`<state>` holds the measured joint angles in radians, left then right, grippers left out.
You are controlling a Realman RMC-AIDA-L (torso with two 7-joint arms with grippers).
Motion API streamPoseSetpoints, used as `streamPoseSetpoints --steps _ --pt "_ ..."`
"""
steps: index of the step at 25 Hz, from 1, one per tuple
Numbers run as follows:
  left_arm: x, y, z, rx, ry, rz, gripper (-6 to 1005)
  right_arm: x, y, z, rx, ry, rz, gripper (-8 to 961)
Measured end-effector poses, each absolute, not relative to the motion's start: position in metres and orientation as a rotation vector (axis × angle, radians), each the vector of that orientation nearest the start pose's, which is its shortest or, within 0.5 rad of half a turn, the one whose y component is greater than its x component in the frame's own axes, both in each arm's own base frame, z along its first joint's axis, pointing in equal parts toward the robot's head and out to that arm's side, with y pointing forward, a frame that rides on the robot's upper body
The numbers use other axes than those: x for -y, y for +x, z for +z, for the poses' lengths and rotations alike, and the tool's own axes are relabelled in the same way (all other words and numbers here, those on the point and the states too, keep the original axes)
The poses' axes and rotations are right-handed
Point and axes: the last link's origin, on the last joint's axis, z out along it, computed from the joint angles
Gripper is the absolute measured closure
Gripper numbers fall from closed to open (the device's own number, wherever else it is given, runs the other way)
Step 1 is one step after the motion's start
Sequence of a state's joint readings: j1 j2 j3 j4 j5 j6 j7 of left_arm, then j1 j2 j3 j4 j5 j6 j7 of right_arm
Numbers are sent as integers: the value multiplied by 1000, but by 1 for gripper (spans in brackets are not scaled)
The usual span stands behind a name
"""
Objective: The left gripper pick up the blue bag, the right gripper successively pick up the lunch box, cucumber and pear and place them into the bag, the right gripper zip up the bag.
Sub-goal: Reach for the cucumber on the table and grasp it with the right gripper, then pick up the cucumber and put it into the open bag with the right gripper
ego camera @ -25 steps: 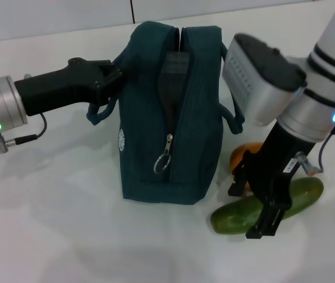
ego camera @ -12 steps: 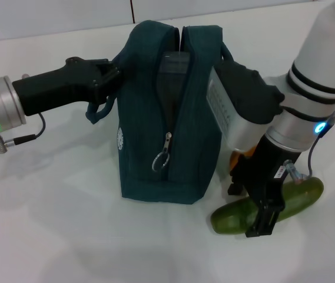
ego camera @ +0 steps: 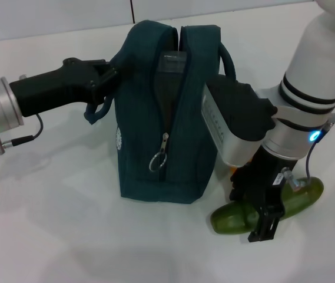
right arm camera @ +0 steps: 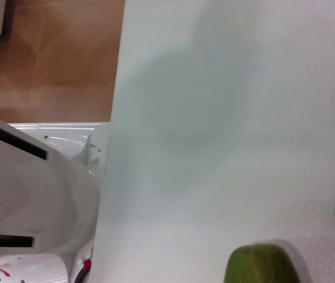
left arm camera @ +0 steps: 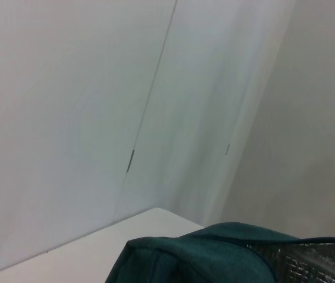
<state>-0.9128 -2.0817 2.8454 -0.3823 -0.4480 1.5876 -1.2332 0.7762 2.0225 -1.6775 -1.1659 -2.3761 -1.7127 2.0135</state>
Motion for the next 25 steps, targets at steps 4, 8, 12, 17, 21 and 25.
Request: streamPoseSetpoints --steps 4,8,12,17,21,25 --pt "-378 -203 -22 652 -2654 -976 953 -321 152 -47 54 -3189 -905 107" --pt "-378 -202 -22 653 -2650 -986 953 -321 153 -49 29 -3194 -911 109" --pt "-378 -202 -22 653 -2646 -990 954 -322 152 -49 8 -3199 -898 111" --pt "-378 -202 -22 654 -2646 -991 954 -323 149 -49 -3 -3190 -882 232" --pt "-378 -202 -21 652 -2642 -994 954 -326 146 -46 -8 -3186 -853 344" --pt "-378 -203 -20 654 -2639 -992 954 -333 142 -34 -66 -3203 -702 404"
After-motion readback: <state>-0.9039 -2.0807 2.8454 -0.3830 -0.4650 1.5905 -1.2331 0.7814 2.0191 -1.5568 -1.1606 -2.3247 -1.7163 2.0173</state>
